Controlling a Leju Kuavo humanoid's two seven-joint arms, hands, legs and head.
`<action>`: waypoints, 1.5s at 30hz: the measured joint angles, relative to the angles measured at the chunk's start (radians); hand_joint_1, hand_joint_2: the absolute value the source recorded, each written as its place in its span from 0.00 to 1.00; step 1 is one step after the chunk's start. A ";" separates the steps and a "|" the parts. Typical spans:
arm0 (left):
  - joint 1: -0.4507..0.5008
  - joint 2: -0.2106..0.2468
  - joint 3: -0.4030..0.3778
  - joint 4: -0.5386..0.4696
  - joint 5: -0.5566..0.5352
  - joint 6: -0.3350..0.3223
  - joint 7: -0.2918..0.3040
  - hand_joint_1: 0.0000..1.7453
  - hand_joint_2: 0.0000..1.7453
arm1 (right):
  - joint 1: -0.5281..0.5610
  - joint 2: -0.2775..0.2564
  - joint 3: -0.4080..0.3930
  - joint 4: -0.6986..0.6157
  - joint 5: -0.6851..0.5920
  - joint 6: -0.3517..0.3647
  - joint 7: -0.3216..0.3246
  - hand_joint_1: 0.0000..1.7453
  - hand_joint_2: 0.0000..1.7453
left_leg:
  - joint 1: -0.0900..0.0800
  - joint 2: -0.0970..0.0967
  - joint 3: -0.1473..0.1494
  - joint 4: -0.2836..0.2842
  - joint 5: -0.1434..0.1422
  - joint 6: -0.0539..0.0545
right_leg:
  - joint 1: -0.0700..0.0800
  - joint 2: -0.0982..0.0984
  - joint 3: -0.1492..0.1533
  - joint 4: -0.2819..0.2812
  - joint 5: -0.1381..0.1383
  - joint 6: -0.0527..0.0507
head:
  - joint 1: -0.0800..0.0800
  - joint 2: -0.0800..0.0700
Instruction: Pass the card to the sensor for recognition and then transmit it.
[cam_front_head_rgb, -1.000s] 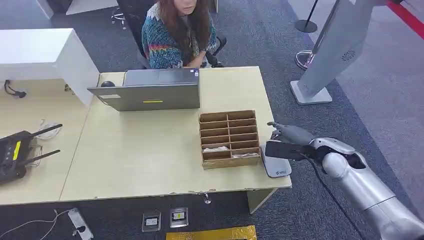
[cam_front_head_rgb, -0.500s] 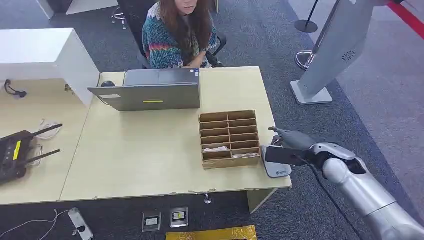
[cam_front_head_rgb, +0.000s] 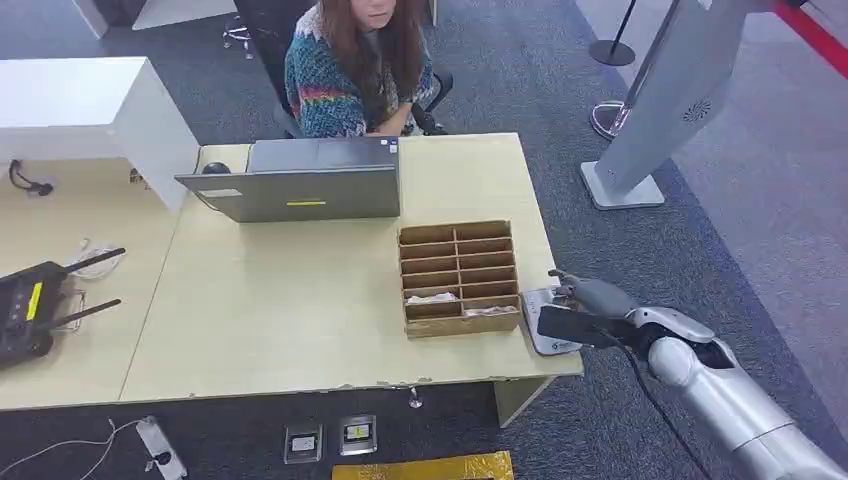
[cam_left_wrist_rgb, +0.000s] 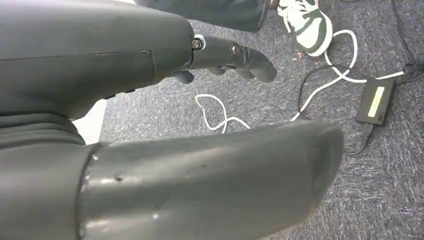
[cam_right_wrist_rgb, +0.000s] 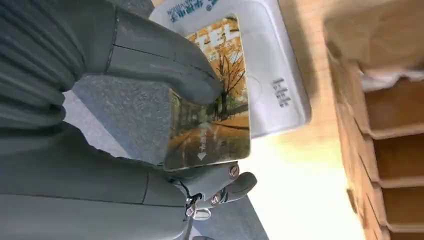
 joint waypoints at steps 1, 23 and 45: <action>0.000 0.000 0.000 0.000 0.000 0.000 0.000 0.00 0.00 | 0.004 0.003 0.000 0.002 0.001 -0.006 0.000 1.00 1.00 | 0.000 0.000 0.000 0.000 0.000 0.000 | 0.000 0.000 0.000 0.000 0.000 0.000 | 0.000 0.000; -0.001 -0.014 0.000 0.000 0.003 0.003 0.000 0.00 0.00 | 0.007 0.026 -0.026 0.035 0.016 -0.029 -0.024 1.00 1.00 | 0.000 0.000 0.001 0.000 0.000 0.000 | 0.000 0.000 0.001 0.000 0.000 0.000 | 0.000 0.000; -0.043 -0.016 0.000 0.000 -0.045 -0.007 -0.010 0.00 0.00 | -0.408 0.035 -0.099 0.043 0.026 -0.007 -0.130 1.00 1.00 | -0.001 0.002 0.000 0.000 0.001 0.000 | -0.001 0.002 -0.001 0.001 0.002 0.000 | 0.000 0.000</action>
